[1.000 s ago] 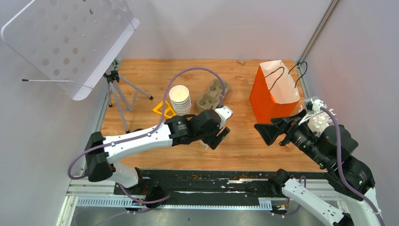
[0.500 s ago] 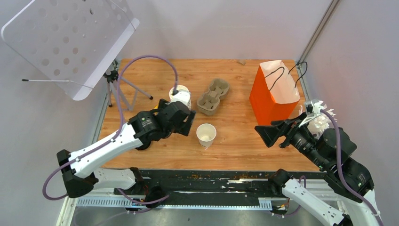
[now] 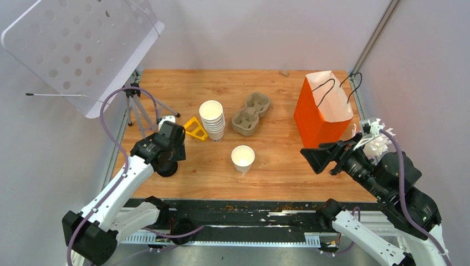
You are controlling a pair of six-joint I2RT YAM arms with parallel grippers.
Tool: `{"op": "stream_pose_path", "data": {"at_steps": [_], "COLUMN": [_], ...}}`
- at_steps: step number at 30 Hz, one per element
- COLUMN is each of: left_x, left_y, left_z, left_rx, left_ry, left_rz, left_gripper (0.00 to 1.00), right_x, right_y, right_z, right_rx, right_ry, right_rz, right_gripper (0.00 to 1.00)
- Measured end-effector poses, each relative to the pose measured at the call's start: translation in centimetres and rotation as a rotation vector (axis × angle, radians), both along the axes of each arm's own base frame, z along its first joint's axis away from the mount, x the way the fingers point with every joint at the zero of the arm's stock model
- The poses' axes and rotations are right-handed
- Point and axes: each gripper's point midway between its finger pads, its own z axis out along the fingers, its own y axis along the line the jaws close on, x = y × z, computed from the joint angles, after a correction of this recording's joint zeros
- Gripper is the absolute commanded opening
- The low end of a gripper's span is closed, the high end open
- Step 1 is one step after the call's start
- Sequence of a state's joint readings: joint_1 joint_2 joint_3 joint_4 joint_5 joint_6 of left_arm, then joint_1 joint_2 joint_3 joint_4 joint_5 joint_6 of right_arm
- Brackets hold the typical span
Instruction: Pack the takeout coffee
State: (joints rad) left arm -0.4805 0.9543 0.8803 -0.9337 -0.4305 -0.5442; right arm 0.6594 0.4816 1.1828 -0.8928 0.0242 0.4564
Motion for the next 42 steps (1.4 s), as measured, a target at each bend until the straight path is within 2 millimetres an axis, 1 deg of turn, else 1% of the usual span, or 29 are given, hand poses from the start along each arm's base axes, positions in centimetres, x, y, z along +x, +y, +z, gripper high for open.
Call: {"op": "stream_pose_path", "data": {"at_steps": [1, 4, 8, 10, 18, 23, 24, 34, 42], "left_x": [-0.1, 0.0, 0.6, 1.0, 2.3, 2.7, 2.8, 2.8, 2.2], "left_y": [0.3, 0.8, 1.1, 1.1, 1.8, 1.8, 1.6, 1.5, 1.7], "left_z": [-0.8, -2.2, -2.8, -2.8, -4.0, -4.4, -4.8, -5.1, -6.2], "left_rx": [-0.004, -0.023, -0.051, -0.057, -0.073, -0.094, -0.104, -0.106, -0.097], "left_ry": [0.021, 0.053, 0.051, 0.044, 0.065, 0.068, 0.077, 0.084, 0.118], "left_rz": [0.015, 0.048, 0.068, 0.069, 0.091, 0.093, 0.089, 0.089, 0.095], "left_gripper": [0.63, 0.59, 0.47, 0.44, 0.38, 0.34, 0.33, 0.31, 0.27], "right_x": [-0.1, -0.4, -0.7, -0.7, -0.8, -0.8, -0.8, -0.8, -0.8], "right_y": [0.0, 0.2, 0.3, 0.4, 0.4, 0.4, 0.4, 0.5, 0.5], "right_z": [0.0, 0.2, 0.2, 0.2, 0.2, 0.2, 0.3, 0.3, 0.3], "right_rx": [0.004, 0.017, 0.024, 0.026, 0.029, 0.029, 0.029, 0.030, 0.030], "right_ry": [0.000, 0.002, 0.005, 0.005, 0.007, 0.007, 0.007, 0.007, 0.006], "right_rz": [0.003, 0.020, 0.033, 0.035, 0.039, 0.039, 0.040, 0.040, 0.040], "right_gripper": [0.86, 0.85, 0.85, 0.85, 0.85, 0.85, 0.85, 0.85, 0.85]}}
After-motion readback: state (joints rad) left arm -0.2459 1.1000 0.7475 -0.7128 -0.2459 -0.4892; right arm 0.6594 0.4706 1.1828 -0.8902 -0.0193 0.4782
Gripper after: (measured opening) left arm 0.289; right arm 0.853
